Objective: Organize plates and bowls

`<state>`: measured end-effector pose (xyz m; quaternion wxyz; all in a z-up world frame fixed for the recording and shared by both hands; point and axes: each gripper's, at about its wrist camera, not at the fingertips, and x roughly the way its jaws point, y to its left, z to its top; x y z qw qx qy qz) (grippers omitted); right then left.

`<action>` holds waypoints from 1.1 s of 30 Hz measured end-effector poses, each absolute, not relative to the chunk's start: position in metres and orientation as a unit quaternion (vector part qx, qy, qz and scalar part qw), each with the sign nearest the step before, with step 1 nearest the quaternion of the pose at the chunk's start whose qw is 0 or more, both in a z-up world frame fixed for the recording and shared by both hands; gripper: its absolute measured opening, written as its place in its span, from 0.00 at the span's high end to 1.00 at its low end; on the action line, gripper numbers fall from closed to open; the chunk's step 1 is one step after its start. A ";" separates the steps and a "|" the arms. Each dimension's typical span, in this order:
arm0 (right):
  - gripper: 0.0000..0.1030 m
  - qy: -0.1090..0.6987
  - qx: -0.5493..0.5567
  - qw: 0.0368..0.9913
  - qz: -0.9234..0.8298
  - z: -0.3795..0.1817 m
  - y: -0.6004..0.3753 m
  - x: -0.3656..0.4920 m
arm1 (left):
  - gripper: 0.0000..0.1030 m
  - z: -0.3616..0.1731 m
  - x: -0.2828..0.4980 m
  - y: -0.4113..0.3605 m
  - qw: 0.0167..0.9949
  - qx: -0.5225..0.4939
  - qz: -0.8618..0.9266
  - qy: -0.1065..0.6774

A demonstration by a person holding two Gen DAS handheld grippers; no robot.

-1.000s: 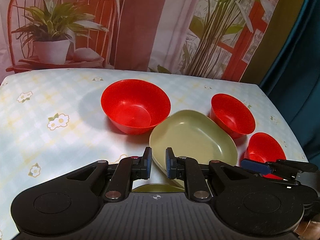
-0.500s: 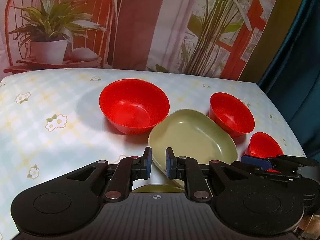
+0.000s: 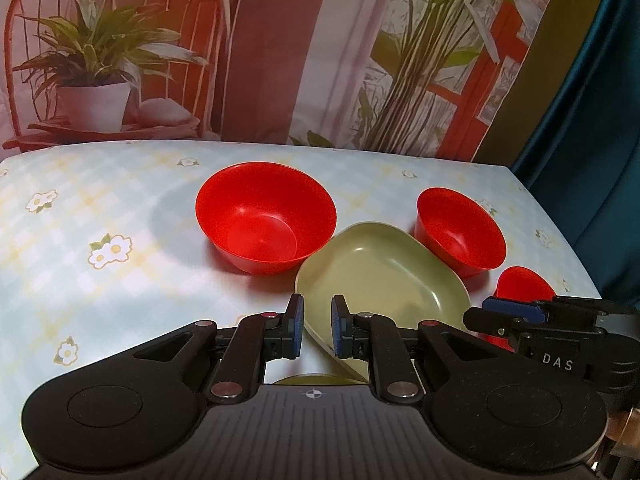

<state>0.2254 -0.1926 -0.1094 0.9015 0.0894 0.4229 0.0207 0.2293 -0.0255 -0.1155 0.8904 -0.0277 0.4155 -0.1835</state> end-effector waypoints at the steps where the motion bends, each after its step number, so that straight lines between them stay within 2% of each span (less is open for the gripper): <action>1: 0.76 0.424 0.091 0.901 0.020 -0.109 -0.193 0.226 | 0.84 -0.116 0.230 -0.025 0.890 -0.028 -0.184 0.416; 33: 0.76 0.441 0.086 0.893 0.003 -0.110 -0.197 0.248 | 0.84 -0.140 0.251 -0.019 0.877 -0.054 -0.187 0.440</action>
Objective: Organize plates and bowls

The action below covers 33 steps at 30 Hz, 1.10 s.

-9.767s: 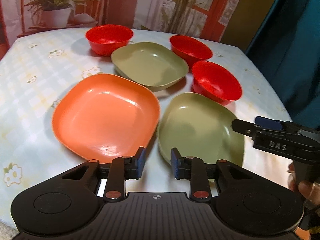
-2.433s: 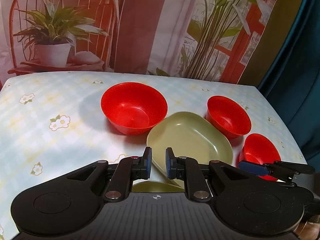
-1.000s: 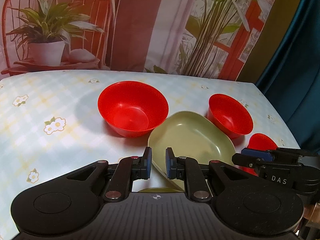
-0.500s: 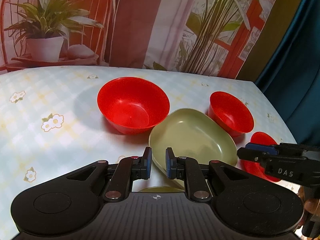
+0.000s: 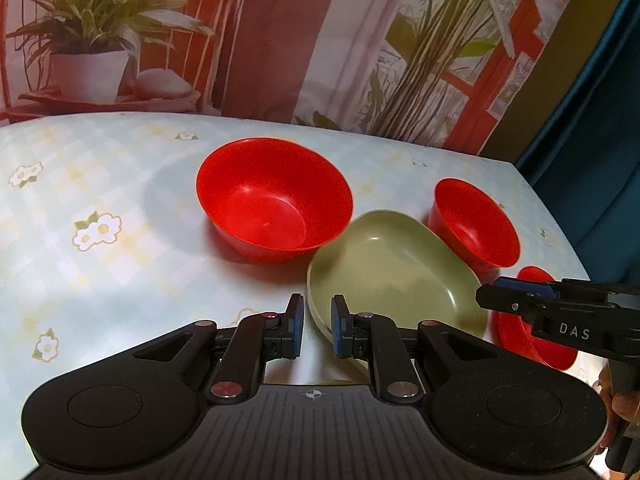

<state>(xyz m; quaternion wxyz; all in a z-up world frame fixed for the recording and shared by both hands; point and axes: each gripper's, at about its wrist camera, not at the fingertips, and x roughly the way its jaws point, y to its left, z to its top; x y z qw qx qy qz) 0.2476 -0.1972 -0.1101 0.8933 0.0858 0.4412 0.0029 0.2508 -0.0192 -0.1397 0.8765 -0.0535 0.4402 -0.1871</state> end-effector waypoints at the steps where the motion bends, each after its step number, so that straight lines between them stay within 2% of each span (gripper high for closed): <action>1: 0.76 0.444 0.084 0.892 0.001 -0.111 -0.196 0.251 | 0.84 -0.141 0.253 -0.019 0.876 -0.054 -0.186 0.442; 17: 0.80 0.482 0.071 0.873 -0.015 -0.131 -0.190 0.278 | 0.86 -0.159 0.266 -0.031 0.864 -0.046 -0.193 0.462; 22: 0.85 0.471 0.086 0.878 -0.021 -0.128 -0.193 0.274 | 0.86 -0.155 0.264 -0.031 0.866 -0.047 -0.195 0.458; 33: 0.85 0.445 0.102 0.889 -0.011 -0.107 -0.199 0.261 | 0.86 -0.130 0.246 -0.029 0.876 -0.039 -0.198 0.438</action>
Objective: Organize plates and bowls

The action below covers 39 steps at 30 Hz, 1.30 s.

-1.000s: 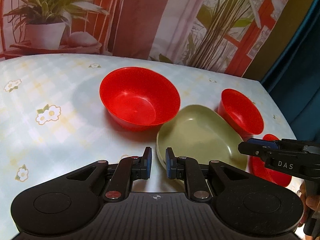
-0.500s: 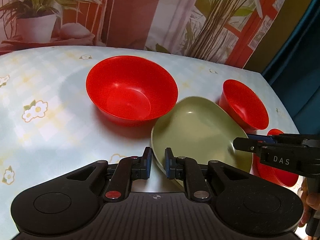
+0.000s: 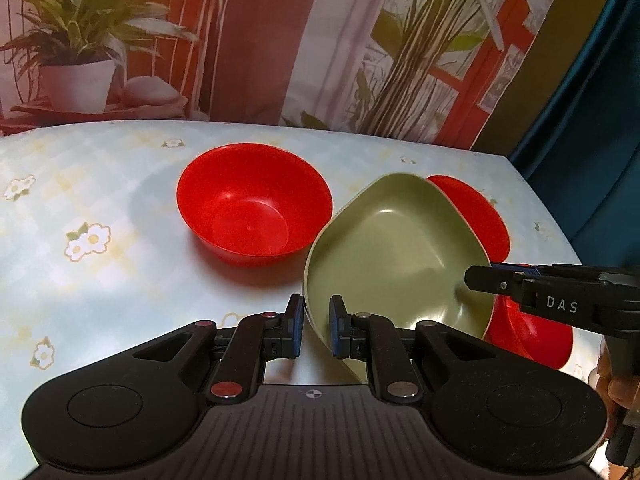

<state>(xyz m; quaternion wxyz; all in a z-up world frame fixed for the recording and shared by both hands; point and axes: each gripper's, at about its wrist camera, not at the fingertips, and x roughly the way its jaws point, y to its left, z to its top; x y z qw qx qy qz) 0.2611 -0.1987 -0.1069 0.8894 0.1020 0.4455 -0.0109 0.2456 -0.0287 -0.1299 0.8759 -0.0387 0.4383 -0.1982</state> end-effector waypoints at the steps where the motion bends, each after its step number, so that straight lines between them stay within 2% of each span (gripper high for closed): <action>1: 0.85 0.443 0.103 0.890 -0.010 -0.106 -0.200 0.258 | 0.86 -0.128 0.244 -0.029 0.876 -0.038 -0.198 0.437; 18: 0.85 0.418 0.119 0.901 0.011 -0.083 -0.195 0.235 | 0.86 -0.099 0.210 -0.020 0.894 -0.038 -0.180 0.410; 39: 0.85 0.414 0.113 0.903 0.029 -0.076 -0.177 0.210 | 0.85 -0.097 0.174 -0.008 0.903 -0.052 -0.156 0.396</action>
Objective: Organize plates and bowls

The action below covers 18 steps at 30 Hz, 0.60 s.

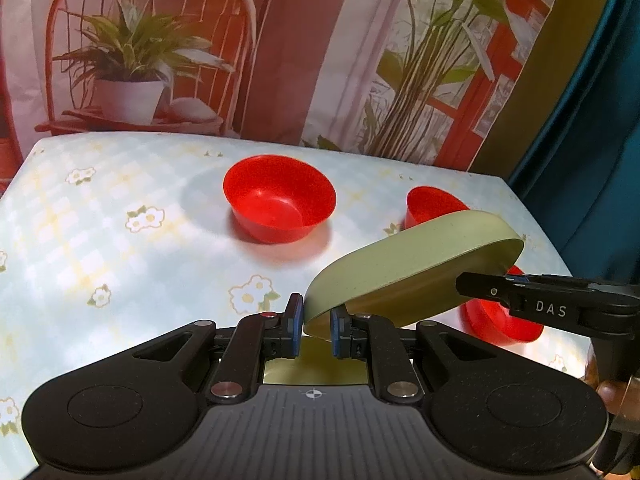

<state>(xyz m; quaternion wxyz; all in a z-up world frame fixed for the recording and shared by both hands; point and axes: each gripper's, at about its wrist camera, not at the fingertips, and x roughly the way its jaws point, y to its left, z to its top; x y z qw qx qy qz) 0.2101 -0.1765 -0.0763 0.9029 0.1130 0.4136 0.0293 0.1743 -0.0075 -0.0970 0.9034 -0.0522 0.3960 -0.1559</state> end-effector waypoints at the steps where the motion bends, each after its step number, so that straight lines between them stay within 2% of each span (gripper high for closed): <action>1: 0.85 0.414 0.113 0.903 0.029 -0.077 -0.177 0.209 | 0.85 -0.097 0.172 -0.008 0.904 -0.050 -0.157 0.395; 18: 0.85 0.414 0.132 0.900 0.036 -0.088 -0.174 0.198 | 0.85 -0.101 0.165 -0.003 0.908 -0.049 -0.151 0.389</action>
